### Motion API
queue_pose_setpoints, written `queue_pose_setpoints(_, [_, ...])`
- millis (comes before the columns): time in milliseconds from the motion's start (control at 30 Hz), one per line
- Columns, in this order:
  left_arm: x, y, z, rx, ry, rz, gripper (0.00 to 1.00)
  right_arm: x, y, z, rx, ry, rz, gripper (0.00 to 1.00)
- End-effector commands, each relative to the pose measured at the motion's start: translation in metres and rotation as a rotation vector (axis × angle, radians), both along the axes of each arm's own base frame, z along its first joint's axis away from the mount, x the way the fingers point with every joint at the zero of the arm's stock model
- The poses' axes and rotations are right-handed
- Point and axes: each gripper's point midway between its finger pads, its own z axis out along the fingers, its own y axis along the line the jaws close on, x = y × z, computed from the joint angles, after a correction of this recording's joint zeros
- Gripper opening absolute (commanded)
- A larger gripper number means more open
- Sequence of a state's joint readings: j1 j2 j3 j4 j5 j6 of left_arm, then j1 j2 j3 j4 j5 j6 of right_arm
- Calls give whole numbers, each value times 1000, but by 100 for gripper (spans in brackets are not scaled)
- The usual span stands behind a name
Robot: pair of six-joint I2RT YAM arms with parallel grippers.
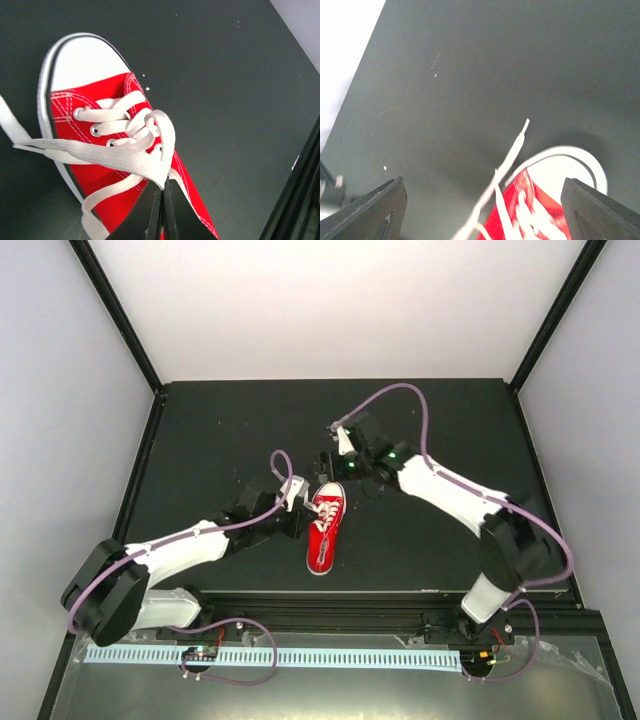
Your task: Tie the shoes
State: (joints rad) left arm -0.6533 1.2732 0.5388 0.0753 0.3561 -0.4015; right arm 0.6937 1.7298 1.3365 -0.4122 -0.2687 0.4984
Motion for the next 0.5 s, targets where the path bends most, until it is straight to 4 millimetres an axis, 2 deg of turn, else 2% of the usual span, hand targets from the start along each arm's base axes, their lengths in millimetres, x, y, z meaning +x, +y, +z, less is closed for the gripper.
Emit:
queue_pose_setpoints(0, [13,9,19,-44,-54,82,2,-16,-38,19,26,-83,-46,86])
queue_pose_setpoints(100, [12,9,23,-67,-52,74,2,-39,-50,12,89,-113,-3,76])
queue_pose_setpoints(267, [8,3,16,-79,-13,34,2,-69,-45,-11,156,-165,151,64])
queue_pose_setpoints(400, [7,2,18,-92,-13,27,2,-76,-32,-10,195,-245,234,60])
queue_pose_setpoints(467, [8,1,20,-95,-17,25,1,-72,-28,-17,177,-260,246,57])
